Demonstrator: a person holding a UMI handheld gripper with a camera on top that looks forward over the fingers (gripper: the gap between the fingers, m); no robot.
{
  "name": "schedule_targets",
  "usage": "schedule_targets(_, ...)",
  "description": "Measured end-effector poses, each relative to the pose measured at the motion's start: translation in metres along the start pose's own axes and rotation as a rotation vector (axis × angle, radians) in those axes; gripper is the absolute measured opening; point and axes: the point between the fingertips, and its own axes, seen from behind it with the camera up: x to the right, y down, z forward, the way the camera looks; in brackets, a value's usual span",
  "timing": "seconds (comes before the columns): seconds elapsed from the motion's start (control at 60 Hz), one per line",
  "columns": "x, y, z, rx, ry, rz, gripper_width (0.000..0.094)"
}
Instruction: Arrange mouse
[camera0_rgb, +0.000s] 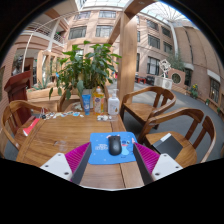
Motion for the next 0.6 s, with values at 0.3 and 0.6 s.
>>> schedule_targets(0.3, -0.004, 0.02, -0.061, 0.001, -0.001, -0.002, 0.0855)
schedule_targets(0.6, -0.004, 0.036, -0.068, -0.019, -0.004, -0.013, 0.0855)
